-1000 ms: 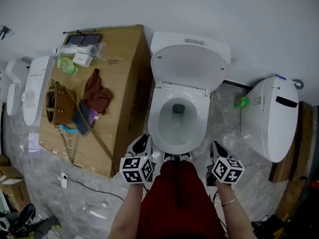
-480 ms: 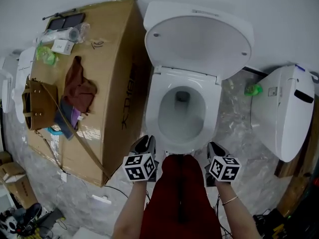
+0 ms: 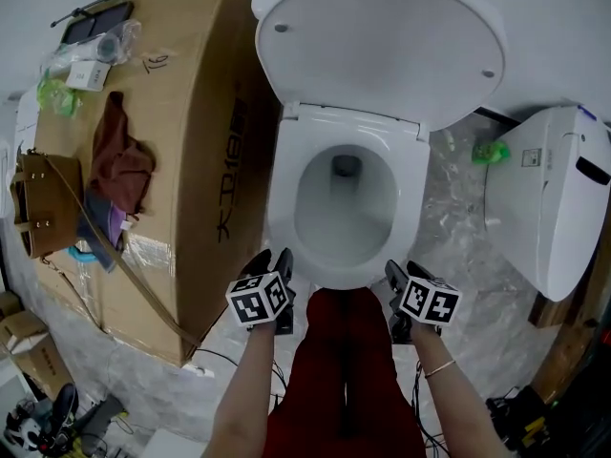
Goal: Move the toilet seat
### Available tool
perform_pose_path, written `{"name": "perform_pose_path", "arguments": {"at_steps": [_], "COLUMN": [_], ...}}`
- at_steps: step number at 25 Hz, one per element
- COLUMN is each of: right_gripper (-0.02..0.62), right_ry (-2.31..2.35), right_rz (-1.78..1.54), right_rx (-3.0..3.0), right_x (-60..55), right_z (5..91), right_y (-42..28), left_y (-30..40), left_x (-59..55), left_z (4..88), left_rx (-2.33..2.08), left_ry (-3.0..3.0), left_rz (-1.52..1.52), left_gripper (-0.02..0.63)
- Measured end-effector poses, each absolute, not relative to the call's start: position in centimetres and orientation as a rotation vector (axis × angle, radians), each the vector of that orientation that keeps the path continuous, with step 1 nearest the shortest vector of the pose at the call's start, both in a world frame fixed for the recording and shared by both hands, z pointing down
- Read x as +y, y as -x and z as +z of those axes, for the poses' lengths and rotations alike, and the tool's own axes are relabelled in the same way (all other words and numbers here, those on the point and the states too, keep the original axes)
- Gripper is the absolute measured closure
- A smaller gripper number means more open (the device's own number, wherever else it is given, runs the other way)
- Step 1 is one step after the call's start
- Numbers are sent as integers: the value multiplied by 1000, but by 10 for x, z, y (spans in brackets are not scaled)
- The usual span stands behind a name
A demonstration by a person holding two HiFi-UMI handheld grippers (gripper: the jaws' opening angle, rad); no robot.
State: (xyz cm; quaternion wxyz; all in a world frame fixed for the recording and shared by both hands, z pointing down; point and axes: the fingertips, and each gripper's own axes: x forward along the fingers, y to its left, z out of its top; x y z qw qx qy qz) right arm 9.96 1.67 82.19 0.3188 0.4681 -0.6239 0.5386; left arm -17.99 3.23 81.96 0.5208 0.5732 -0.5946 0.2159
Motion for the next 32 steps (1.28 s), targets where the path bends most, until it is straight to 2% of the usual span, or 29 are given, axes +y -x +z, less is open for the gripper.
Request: {"name": "perform_pose_path", "arguments": {"at_steps": [3, 7, 22, 32], "right_gripper": [331, 310, 308, 308], "right_ry": [-1236, -1243, -1191, -1243], "right_rz": [1487, 1562, 1702, 1789], "right_rx": [-1573, -1515, -1503, -1549], "right_x": [26, 33, 40, 38], "right_z": [842, 861, 871, 829], "right_y": [-102, -102, -74, -77], "left_y": [183, 180, 165, 164], "left_x": [38, 41, 36, 37], "left_z": [836, 851, 861, 820], "left_rx": [-1389, -1333, -1219, -1210], "left_ry": [-1327, -1302, -1299, -1361], "left_rz": [506, 481, 423, 425], "left_gripper": [423, 400, 396, 396]}}
